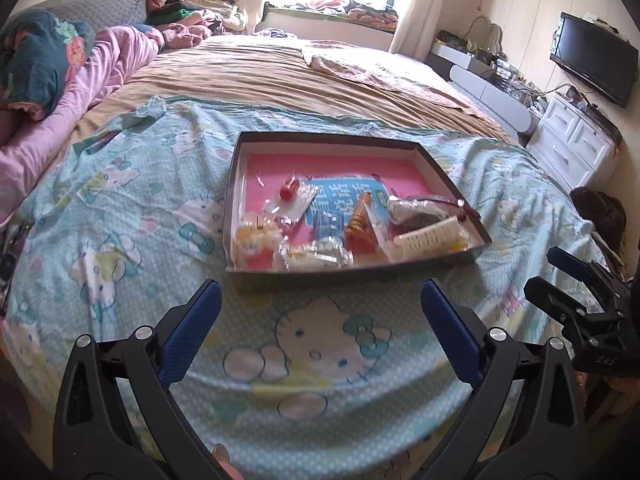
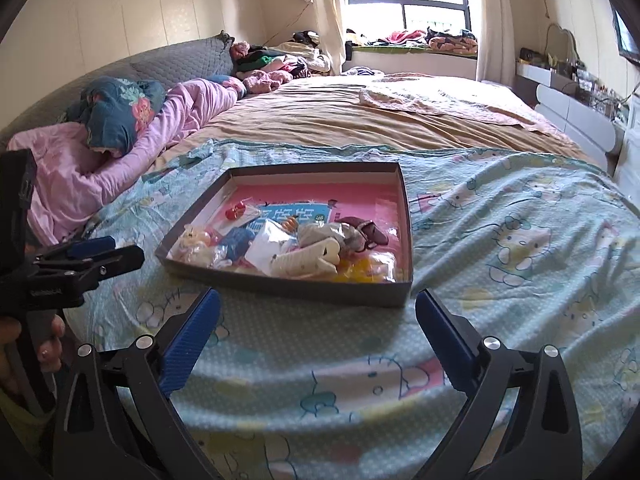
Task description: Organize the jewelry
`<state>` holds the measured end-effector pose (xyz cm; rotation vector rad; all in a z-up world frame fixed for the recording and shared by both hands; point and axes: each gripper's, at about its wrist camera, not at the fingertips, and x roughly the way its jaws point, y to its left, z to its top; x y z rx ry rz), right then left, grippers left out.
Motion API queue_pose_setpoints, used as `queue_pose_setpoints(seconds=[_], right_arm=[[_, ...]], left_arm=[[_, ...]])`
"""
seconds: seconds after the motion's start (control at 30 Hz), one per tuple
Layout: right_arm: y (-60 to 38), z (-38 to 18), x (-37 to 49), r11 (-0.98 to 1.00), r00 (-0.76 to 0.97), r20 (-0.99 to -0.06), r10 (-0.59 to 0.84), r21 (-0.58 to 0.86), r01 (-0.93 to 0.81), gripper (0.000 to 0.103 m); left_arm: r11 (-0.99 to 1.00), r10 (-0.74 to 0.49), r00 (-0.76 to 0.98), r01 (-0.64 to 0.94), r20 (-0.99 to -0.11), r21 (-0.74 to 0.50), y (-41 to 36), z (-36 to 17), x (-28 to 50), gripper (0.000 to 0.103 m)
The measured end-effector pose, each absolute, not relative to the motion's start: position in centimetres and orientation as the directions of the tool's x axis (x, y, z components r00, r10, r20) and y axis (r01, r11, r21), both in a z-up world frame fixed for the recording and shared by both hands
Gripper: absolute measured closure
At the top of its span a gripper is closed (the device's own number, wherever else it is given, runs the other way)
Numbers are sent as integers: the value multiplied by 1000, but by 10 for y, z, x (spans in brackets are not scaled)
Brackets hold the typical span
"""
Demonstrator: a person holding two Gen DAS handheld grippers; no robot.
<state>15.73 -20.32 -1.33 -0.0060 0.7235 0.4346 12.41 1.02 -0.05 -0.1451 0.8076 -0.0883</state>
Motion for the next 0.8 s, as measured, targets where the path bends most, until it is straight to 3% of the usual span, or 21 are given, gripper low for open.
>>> queue_pose_setpoints(seconds=[0.8], right_arm=[[-200,-23,128,924,653,-671,350,130,-361,5]], left_arm=[[984,-145,691,27,-708,-175,3,-12,90,10]])
